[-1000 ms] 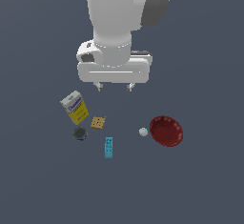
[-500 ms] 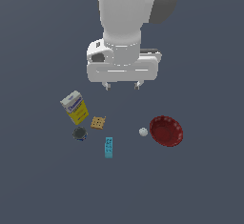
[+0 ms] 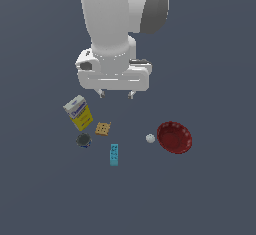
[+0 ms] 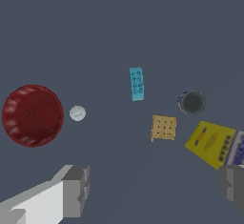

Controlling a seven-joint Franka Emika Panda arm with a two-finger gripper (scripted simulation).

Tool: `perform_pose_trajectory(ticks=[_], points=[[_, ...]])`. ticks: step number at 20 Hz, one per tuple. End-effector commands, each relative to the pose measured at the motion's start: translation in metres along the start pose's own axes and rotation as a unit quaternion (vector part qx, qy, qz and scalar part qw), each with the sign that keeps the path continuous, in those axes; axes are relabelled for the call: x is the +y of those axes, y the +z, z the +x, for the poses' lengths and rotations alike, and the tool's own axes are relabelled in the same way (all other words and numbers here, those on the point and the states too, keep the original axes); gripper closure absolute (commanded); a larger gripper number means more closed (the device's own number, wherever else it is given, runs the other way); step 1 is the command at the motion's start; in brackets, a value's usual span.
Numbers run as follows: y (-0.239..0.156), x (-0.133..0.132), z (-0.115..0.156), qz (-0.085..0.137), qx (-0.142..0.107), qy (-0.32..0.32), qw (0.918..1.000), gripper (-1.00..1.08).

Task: Pick up a designated object from a clutter of objects.

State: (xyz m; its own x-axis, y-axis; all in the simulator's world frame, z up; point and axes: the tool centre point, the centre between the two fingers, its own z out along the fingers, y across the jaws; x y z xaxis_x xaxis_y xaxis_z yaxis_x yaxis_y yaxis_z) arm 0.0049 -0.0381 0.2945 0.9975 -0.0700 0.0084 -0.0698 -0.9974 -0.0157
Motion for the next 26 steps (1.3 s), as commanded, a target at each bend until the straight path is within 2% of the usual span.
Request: perform_pose_trajectory(ticks=[1, 4, 8, 13, 18, 26], points=[[0.012, 0.027, -0.002, 0.0, -0.001, 0.035, 0.9994, -0.92], [0.031, 0.07, -0.008, -0.001, -0.001, 0.092, 0.9957, -0.92], [0.059, 0.132, -0.025, -0.003, -0.002, 0.175, 0.9846, -0.92], [0.08, 0.181, -0.045, -0.007, -0.002, 0.242, 0.9703, -0.92], [0.089, 0.2, -0.055, -0.009, -0.002, 0.269, 0.963, -0.92], [0.098, 0.199, -0.055, -0.009, -0.002, 0.267, 0.9636, -0.92]])
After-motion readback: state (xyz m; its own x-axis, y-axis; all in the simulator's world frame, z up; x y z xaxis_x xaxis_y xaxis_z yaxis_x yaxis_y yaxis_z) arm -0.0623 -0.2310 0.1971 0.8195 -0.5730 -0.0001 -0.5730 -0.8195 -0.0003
